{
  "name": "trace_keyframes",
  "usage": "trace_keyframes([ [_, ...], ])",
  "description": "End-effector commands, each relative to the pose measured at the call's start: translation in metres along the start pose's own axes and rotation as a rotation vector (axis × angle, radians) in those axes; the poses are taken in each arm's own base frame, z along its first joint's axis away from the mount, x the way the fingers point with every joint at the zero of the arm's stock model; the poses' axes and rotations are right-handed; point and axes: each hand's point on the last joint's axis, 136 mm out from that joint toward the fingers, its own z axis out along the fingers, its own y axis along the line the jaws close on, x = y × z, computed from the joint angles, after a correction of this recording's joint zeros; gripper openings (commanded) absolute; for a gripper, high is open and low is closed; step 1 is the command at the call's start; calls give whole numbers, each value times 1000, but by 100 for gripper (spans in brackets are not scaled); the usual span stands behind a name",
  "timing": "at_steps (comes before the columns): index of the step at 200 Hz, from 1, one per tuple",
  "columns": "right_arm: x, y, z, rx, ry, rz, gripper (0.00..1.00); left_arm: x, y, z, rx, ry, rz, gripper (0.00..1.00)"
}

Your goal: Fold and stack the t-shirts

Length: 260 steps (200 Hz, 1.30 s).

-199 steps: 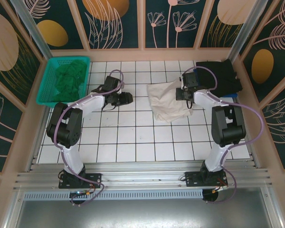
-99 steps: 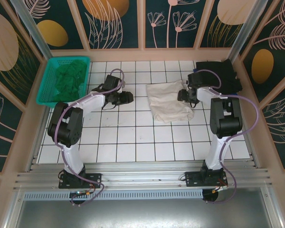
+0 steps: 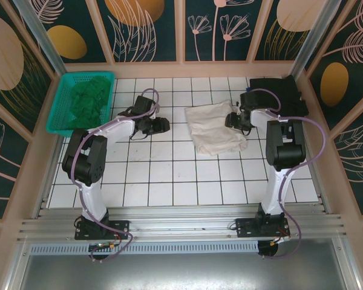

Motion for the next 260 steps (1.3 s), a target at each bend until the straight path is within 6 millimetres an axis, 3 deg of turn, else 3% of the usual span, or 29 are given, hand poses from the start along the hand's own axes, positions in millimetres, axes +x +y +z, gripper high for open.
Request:
trace_keyframes([
  [1,12,20,11,-29,25,-14,47,-3,-2,1,-2,6,19,51],
  [31,15,10,10,59,19,-13,22,-4,-3,0,-1,2,24,51],
  [62,-8,-5,-7,117,-14,-32,0,-5,-5,-1,0,6,32,51],
  [108,-76,-10,-74,198,-194,-155,0,-12,-8,-9,-10,-14,47,51],
  [156,-147,-29,-145,312,-400,-186,0,-15,-5,-17,-37,-26,61,50],
  [199,-184,-32,-180,314,-505,-193,0,-20,-4,-25,-53,-45,65,50],
  [233,-217,-70,-205,352,-613,-124,0,-25,-6,-27,-55,-43,72,50],
  [260,-227,-99,-211,416,-691,-119,0,-25,-5,-24,-62,-38,70,49],
])
